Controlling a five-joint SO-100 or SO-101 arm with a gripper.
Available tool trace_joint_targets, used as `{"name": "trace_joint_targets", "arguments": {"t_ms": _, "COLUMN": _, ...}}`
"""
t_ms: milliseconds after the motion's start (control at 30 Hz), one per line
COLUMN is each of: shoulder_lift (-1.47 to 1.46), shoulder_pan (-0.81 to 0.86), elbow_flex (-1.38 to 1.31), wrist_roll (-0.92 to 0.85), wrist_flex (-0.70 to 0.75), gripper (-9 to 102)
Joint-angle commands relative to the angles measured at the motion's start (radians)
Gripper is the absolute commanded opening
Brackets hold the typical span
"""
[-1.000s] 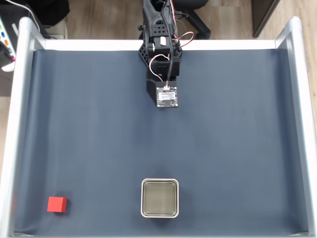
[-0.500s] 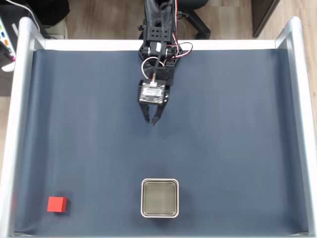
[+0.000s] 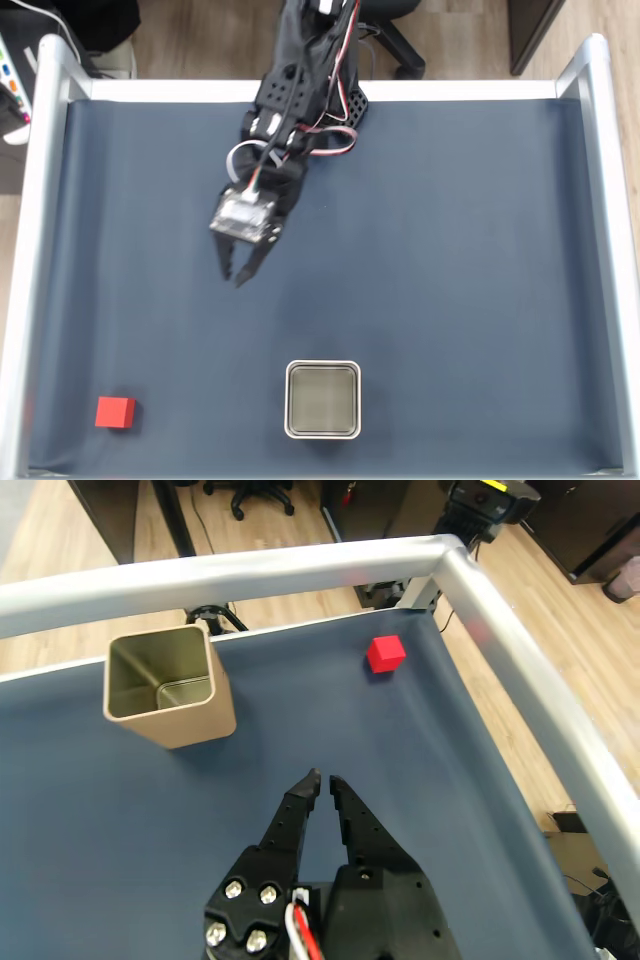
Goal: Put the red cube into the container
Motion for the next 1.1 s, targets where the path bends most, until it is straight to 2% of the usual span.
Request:
{"name": "trace_joint_targets", "arguments": {"t_ms": 0, "shoulder_lift": -0.103, "shoulder_pan": 0.049, "elbow_flex": -0.161, "wrist_roll": -0.021, "wrist_flex": -0.008, "gripper": 0}}
{"name": "trace_joint_targets", "arguments": {"t_ms": 433, "shoulder_lift": -0.514, "shoulder_pan": 0.172, "elbow_flex": -0.566, "wrist_roll": -0.087, "wrist_flex": -0.043, "gripper": 15}}
{"name": "trace_joint_targets", "arguments": {"t_ms": 667, "shoulder_lift": -0.661, "shoulder_pan": 0.221, "elbow_flex": -0.583, "wrist_roll": -0.137, "wrist_flex": -0.304, "gripper": 25}}
{"name": "trace_joint_targets", "arguments": {"t_ms": 933, "shoulder_lift": -0.887, "shoulder_pan": 0.239, "elbow_flex": -0.747, "wrist_roll": -0.123, "wrist_flex": -0.403, "gripper": 28}}
{"name": "trace_joint_targets", "arguments": {"t_ms": 1067, "shoulder_lift": -1.000, "shoulder_pan": 0.247, "elbow_flex": -0.831, "wrist_roll": -0.103, "wrist_flex": -0.509, "gripper": 32}}
